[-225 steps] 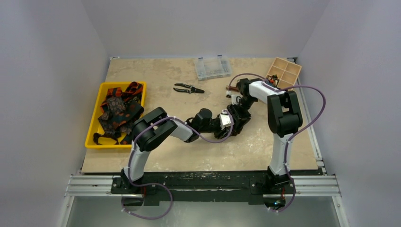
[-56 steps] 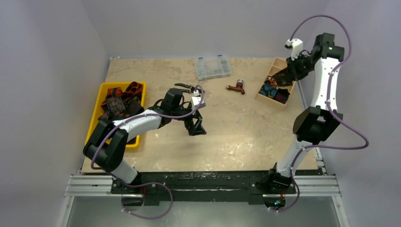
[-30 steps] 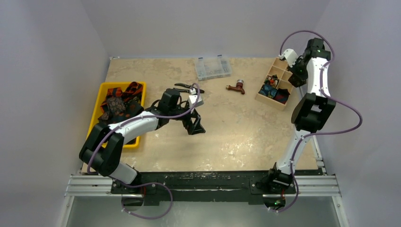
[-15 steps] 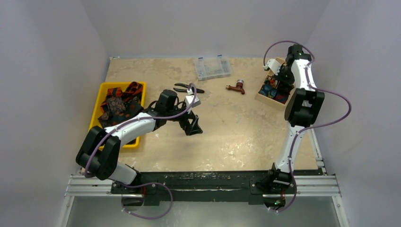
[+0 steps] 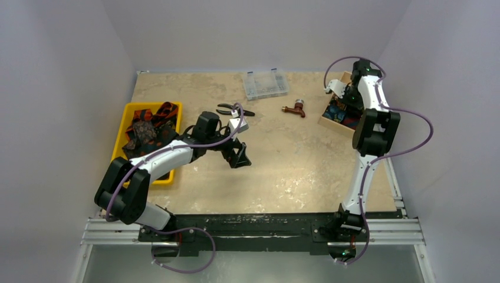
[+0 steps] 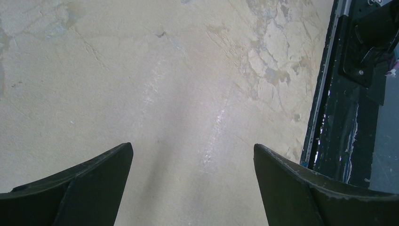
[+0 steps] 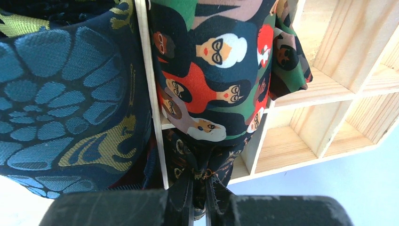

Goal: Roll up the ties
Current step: Place the tie in the storage box, then reset both arms

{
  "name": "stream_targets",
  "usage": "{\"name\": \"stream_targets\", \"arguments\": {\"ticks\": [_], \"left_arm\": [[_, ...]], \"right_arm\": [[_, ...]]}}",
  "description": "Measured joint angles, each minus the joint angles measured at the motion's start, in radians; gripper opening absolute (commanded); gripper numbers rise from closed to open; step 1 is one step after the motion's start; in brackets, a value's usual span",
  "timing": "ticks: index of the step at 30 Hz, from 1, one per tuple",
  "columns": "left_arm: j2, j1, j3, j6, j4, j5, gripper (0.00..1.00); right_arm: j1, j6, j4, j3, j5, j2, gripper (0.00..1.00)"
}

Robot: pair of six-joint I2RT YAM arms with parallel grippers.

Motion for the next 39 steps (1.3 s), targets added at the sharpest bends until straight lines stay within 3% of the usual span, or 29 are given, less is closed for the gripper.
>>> {"name": "stream_targets", "arguments": {"ticks": [3,10,18,30,32,35,39], "left_arm": [[0.0,0.007,0.0,0.0,-0.012,0.0,1.0],[0.0,0.02,0.0,0.0,-0.024,0.0,1.0],[0.0,0.023,0.0,0.002,-0.026,0.0,1.0],[0.001,0.029,0.019,0.011,-0.037,-0.011,1.0],[0.001,0.033,0.027,0.006,-0.042,-0.026,1.0],[0.001,0.051,0.053,-0.004,-0.061,-0.043,1.0],[0.001,0.097,0.135,-0.011,-0.127,-0.048,1.0]], "right_arm": [[0.0,0.007,0.0,0.0,0.0,0.001,0.18],[0.0,0.033,0.0,0.0,-0.003,0.004,0.43],[-0.01,0.065,0.024,0.001,-0.014,-0.002,0.59],[-0.015,0.11,-0.019,0.056,-0.08,-0.14,0.67],[-0.016,0.121,-0.019,0.065,-0.09,-0.175,0.74],[-0.016,0.16,-0.013,0.071,-0.119,-0.238,0.96],[-0.016,0.251,0.024,0.072,-0.16,-0.33,0.98]]}}
